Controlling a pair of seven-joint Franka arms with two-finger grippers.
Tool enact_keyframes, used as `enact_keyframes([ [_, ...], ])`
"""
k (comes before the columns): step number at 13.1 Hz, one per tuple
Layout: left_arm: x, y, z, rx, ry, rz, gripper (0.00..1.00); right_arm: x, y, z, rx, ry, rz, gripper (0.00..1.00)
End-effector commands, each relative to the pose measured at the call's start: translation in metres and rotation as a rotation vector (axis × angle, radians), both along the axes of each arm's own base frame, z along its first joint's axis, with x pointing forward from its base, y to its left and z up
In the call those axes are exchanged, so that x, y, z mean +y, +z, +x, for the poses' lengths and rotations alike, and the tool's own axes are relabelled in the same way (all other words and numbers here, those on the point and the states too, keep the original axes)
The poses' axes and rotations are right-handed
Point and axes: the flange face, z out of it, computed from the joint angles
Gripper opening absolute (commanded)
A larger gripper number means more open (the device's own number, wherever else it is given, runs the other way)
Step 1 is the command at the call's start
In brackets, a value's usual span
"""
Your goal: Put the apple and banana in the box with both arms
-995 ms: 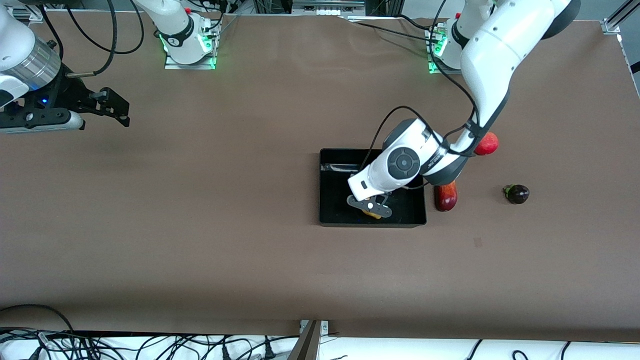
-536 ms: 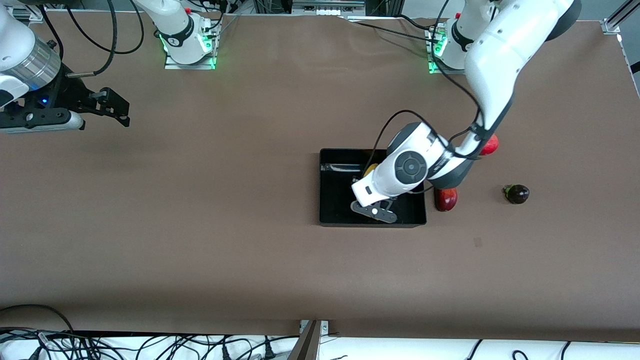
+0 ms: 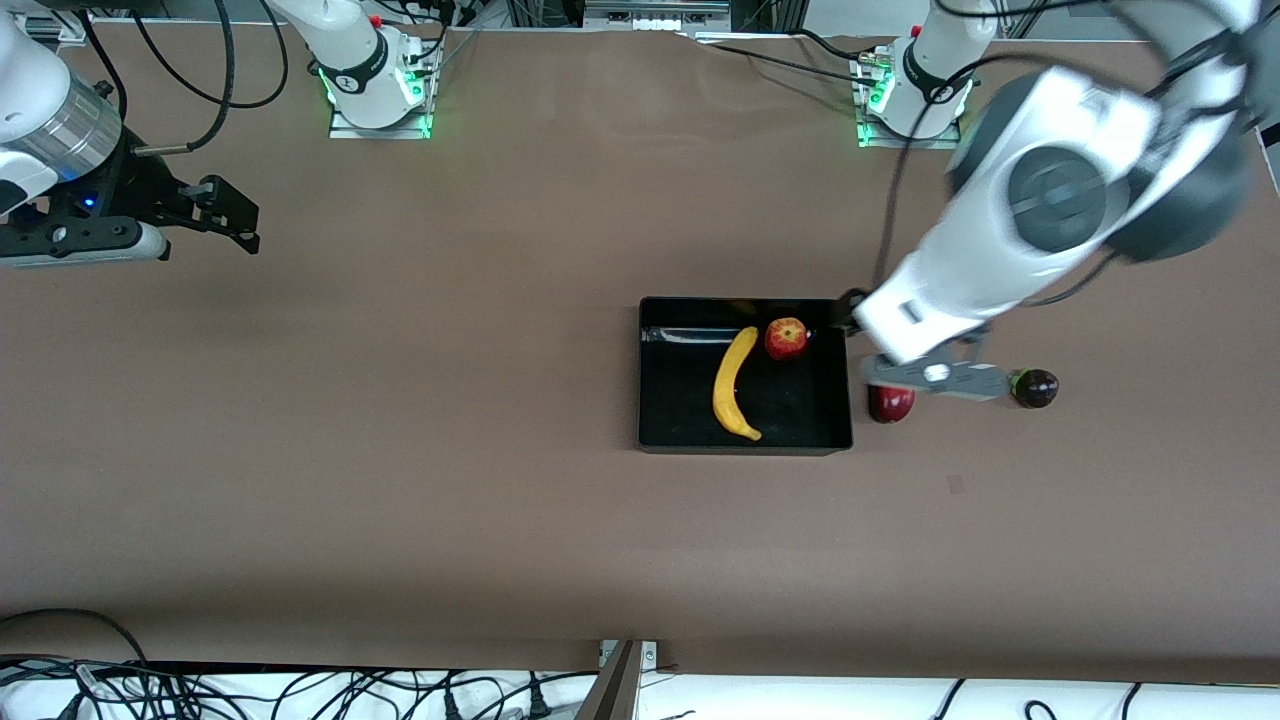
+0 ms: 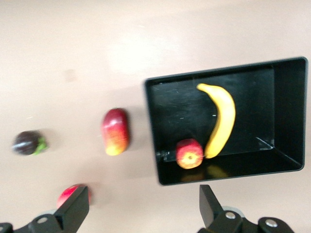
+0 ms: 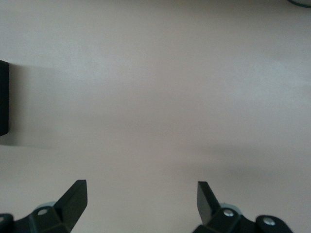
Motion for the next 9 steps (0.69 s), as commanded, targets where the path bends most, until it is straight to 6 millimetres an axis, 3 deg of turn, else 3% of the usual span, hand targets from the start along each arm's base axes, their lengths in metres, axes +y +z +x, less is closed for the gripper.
enact_keyframes([
  [1,0.046,0.035,-0.008,-0.018,0.015,0.002,1.00,0.001,0.005,0.001,-0.008,0.002,-0.003,1.00],
  [3,0.097,0.047,-0.027,0.003,0.028,-0.051,1.00,0.001,0.005,0.001,-0.008,0.002,-0.003,1.00],
  [5,0.131,0.043,-0.041,-0.007,-0.037,-0.046,1.00,0.001,0.005,0.001,-0.007,0.002,-0.003,1.00],
  [9,0.152,0.046,-0.072,-0.080,-0.010,-0.043,1.00,0.002,0.006,0.001,-0.009,0.002,0.002,1.00],
])
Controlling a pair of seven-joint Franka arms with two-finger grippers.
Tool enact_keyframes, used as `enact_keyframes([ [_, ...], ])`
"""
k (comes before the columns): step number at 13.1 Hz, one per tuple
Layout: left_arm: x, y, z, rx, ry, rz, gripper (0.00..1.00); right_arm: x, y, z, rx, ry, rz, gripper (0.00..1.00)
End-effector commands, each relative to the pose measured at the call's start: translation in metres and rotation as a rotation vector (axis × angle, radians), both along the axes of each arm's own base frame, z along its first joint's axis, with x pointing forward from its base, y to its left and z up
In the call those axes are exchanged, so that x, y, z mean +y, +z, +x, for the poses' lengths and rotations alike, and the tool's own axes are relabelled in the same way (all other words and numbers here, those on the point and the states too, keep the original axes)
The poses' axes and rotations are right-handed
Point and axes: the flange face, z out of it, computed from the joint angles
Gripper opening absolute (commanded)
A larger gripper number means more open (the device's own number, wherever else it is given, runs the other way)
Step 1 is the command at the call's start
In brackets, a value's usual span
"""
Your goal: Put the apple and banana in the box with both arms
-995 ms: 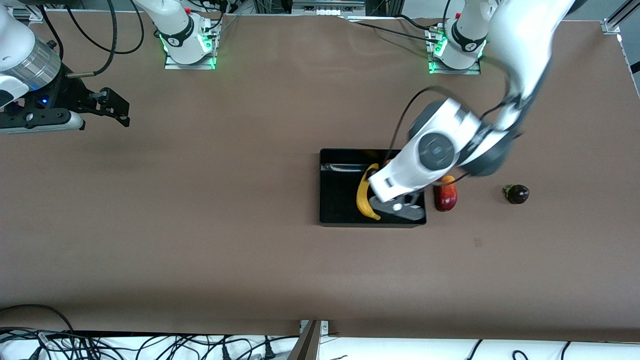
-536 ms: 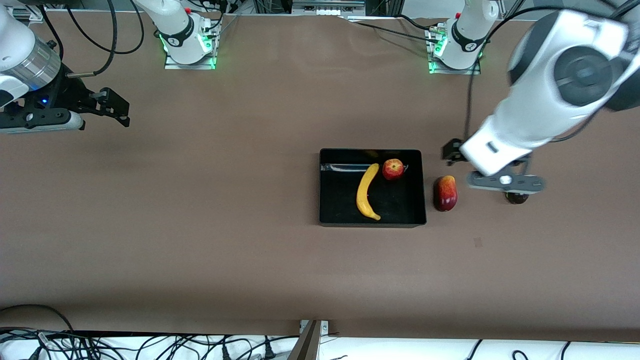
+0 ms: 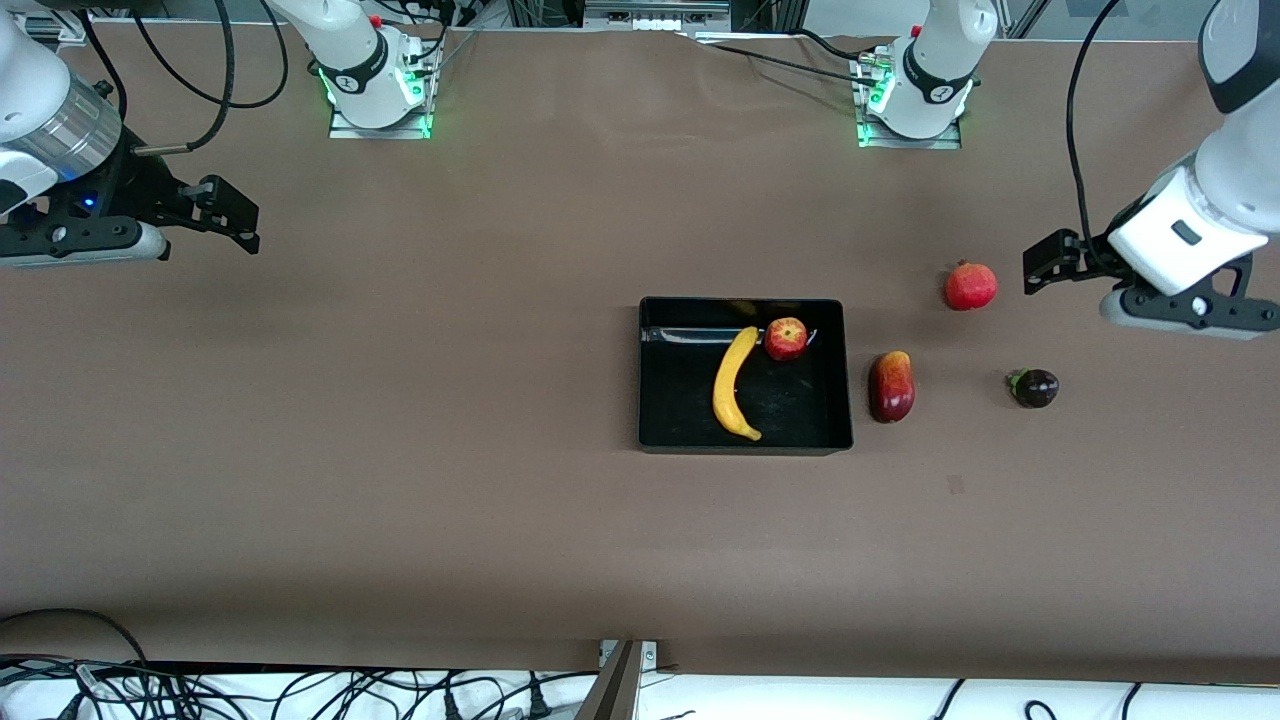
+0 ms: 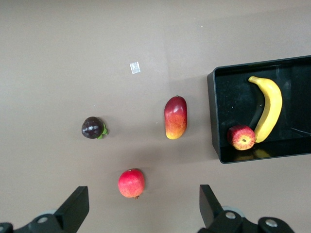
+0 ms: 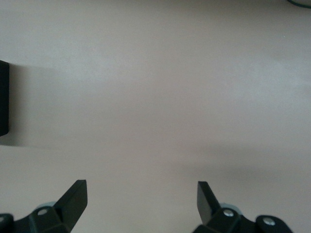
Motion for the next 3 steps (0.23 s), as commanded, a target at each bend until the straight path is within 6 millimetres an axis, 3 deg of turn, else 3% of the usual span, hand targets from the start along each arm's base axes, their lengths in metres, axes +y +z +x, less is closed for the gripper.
enact_keyframes([
  [1,0.0036,-0.0008,-0.0271,-0.019,-0.005,-0.014,1.00,0.0019,0.0054,0.0006,-0.008,0.002,0.002,1.00],
  [3,0.0036,-0.0009,-0.0266,-0.019,-0.004,-0.014,1.00,0.0020,0.0057,0.0010,-0.011,0.002,0.002,1.00],
])
